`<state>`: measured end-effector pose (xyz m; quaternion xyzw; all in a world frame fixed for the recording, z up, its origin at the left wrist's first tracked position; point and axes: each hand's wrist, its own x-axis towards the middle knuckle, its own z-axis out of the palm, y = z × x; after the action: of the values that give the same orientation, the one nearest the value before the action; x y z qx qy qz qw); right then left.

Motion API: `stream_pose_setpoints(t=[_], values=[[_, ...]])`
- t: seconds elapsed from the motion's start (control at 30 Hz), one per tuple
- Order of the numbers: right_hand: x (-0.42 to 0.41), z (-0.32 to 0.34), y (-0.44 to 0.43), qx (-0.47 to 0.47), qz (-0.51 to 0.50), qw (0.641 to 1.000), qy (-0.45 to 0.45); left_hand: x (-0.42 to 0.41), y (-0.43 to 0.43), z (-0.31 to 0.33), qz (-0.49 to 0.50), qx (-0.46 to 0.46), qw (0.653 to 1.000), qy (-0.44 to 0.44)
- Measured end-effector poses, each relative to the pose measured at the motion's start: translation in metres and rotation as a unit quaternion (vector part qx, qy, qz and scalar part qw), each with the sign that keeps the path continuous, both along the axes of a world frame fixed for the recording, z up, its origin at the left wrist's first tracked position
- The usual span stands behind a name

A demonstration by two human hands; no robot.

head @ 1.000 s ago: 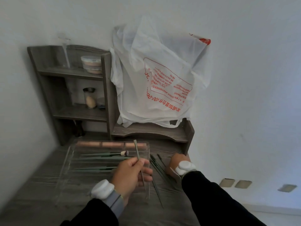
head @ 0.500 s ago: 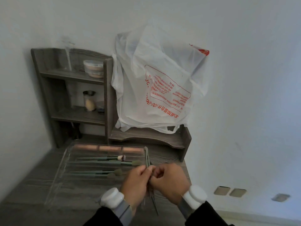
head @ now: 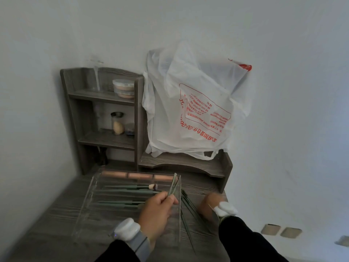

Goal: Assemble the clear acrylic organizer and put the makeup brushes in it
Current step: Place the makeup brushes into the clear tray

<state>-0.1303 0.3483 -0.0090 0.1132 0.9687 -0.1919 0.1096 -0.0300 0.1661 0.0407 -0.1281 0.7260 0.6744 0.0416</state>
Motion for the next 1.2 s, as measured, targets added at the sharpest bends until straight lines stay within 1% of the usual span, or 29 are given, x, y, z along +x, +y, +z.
stream_pose_setpoints(t=[0.17, 0.3, 0.33, 0.4, 0.47, 0.53, 0.63, 0.7, 0.77, 0.87, 0.93, 1.0, 1.07, 1.1, 1.13, 1.2], values=[[0.000, 0.009, -0.005, -0.003, -0.018, 0.999, -0.038, -0.001, 0.000, 0.003, 0.016, -0.015, 1.000, -0.001], [0.004, 0.014, -0.001, -0.019, 0.031, 0.998, -0.054, -0.002, -0.001, 0.006, 0.002, -0.018, 1.000, 0.005], [0.003, 0.012, 0.001, -0.021, 0.037, 0.998, -0.046, -0.002, -0.001, 0.005, -0.003, -0.016, 1.000, 0.005], [0.002, 0.014, 0.000, -0.056, 0.014, 0.998, -0.029, -0.003, -0.001, 0.003, -0.005, -0.009, 1.000, 0.003], [0.009, 0.029, -0.004, -0.064, -0.015, 0.998, -0.006, -0.005, 0.000, 0.001, 0.002, 0.018, 1.000, -0.003], [0.015, 0.042, -0.005, -0.076, 0.004, 0.997, 0.020, -0.007, 0.003, 0.000, 0.009, 0.051, 0.999, -0.012], [0.028, 0.058, -0.010, -0.145, 0.037, 0.987, 0.065, -0.009, 0.011, 0.005, 0.021, 0.121, 0.992, -0.020], [0.034, 0.066, -0.017, -0.202, 0.048, 0.974, 0.089, -0.012, 0.017, 0.005, 0.023, 0.144, 0.989, -0.027], [0.041, 0.073, -0.025, -0.252, 0.075, 0.960, 0.093, -0.013, 0.021, 0.005, 0.025, 0.172, 0.984, -0.030], [0.054, 0.077, -0.035, -0.276, 0.123, 0.949, 0.085, -0.013, 0.025, 0.009, 0.016, 0.216, 0.976, -0.030], [0.059, 0.078, -0.039, -0.278, 0.155, 0.945, 0.081, -0.011, 0.025, 0.011, 0.010, 0.201, 0.979, -0.025], [0.059, 0.079, -0.039, -0.286, 0.175, 0.940, 0.067, -0.009, 0.023, 0.010, 0.014, 0.166, 0.986, -0.017], [0.054, 0.078, -0.031, -0.301, 0.154, 0.939, 0.064, -0.009, 0.019, 0.011, 0.015, 0.146, 0.989, -0.022], [0.048, 0.076, -0.025, -0.295, 0.123, 0.944, 0.082, -0.009, 0.017, 0.010, 0.017, 0.140, 0.990, -0.024], [0.042, 0.073, -0.017, -0.270, 0.086, 0.953, 0.105, -0.010, 0.015, 0.009, 0.022, 0.131, 0.991, -0.023], [0.027, 0.064, -0.002, -0.167, 0.027, 0.978, 0.126, -0.010, 0.012, 0.007, 0.023, 0.104, 0.994, -0.018]])
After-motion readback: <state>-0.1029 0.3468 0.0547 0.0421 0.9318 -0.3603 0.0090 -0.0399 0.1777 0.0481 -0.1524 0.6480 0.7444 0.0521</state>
